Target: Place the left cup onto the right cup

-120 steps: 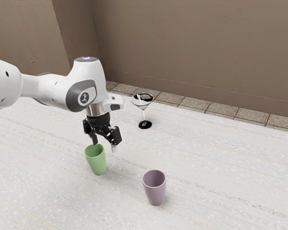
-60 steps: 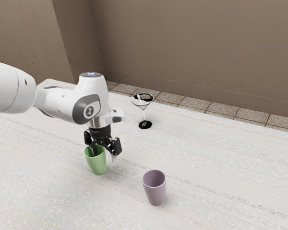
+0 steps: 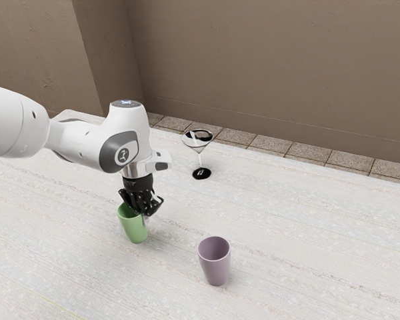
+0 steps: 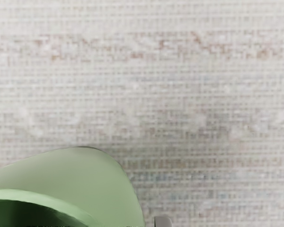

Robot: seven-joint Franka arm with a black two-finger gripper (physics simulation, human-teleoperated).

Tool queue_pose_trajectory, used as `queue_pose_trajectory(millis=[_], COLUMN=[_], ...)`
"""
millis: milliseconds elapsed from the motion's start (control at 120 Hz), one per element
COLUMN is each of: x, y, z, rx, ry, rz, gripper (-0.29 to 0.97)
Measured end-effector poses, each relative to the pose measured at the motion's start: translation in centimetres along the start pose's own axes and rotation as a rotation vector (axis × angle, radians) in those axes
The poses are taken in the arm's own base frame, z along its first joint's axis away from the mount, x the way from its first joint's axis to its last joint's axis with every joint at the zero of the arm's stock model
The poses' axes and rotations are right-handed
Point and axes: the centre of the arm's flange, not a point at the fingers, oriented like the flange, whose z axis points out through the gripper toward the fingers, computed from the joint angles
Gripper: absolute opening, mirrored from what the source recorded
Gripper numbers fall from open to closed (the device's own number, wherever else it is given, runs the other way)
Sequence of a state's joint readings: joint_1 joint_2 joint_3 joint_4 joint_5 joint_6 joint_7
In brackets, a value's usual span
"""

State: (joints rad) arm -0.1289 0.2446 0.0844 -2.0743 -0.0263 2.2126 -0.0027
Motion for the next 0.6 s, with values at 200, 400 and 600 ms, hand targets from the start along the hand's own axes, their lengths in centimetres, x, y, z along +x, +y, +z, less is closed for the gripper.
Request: queue_pose_trajectory(millis=[200,400,600], x=[-0.3,-2.3,-5.2], y=[-0.3,0.9,6.5], z=[-2.0,-8.8,-13.4], rx=[0.0,-0.004,0.0], ry=[0.023,0.082,0.09], rz=[-0.006,0.019,0.129], gripper=[-0.08,-0.1,-0.1])
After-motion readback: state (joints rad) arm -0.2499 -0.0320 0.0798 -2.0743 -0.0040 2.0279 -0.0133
